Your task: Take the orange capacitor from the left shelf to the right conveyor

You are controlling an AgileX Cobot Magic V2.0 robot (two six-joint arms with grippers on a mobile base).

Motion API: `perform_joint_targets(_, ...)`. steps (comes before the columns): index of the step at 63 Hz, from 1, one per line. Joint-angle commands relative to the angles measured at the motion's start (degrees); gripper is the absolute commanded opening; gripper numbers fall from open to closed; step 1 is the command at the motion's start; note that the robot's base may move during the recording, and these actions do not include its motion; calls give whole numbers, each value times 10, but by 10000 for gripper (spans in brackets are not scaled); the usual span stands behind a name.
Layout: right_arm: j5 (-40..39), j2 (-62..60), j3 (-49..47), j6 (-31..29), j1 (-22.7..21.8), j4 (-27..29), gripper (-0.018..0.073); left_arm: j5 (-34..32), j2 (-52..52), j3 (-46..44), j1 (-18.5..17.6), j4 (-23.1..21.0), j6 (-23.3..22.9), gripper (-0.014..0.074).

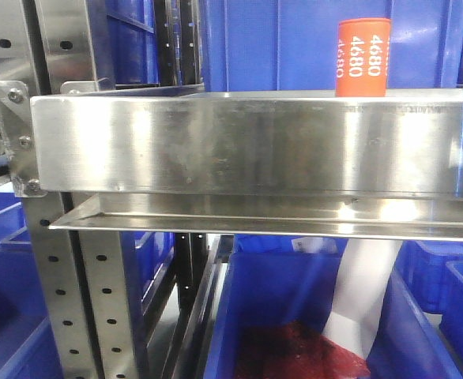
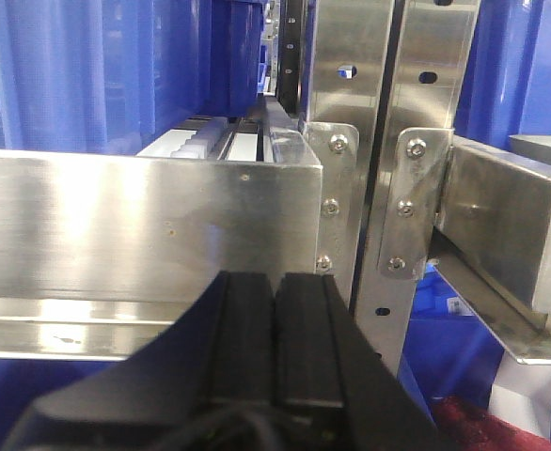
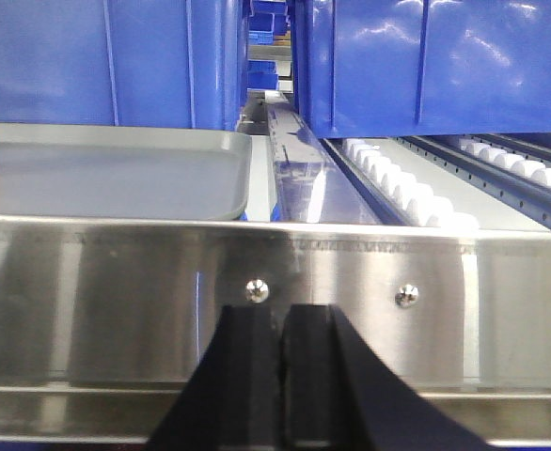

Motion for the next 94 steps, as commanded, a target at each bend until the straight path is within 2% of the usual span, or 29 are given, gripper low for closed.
perform_joint_targets(1, -48, -8, -3, 0, 1, 2, 57, -49, -7, -2, 1, -2, -1, -127)
perform_joint_targets(44, -50, -8, -3, 0, 1, 2, 57, -49, -7, -2, 1, -2, -1, -127)
perform_joint_targets(59, -92, -8, -3, 0, 1, 2, 57, -49, -7, -2, 1, -2, -1, -127)
perform_joint_targets(65, -101, -8, -7, 27, 1, 5, 57, -49, -7, -2, 1, -2, -1, -127)
perform_joint_targets(71, -80, -3, -43, 54, 1, 5, 57, -49, -7, -2, 1, -2, -1, -127)
perform_joint_targets(86, 3, 92, -224, 55, 1, 5, 64, -49, -7, -2, 1, -2, -1, -127)
perform_joint_targets(89, 11, 121, -255, 55, 1, 5, 97, -49, -7, -2, 1, -2, -1, -127)
perform_joint_targets(94, 16, 167, -294, 55, 2, 5, 207, -49, -7, -2, 1, -2, -1, -127)
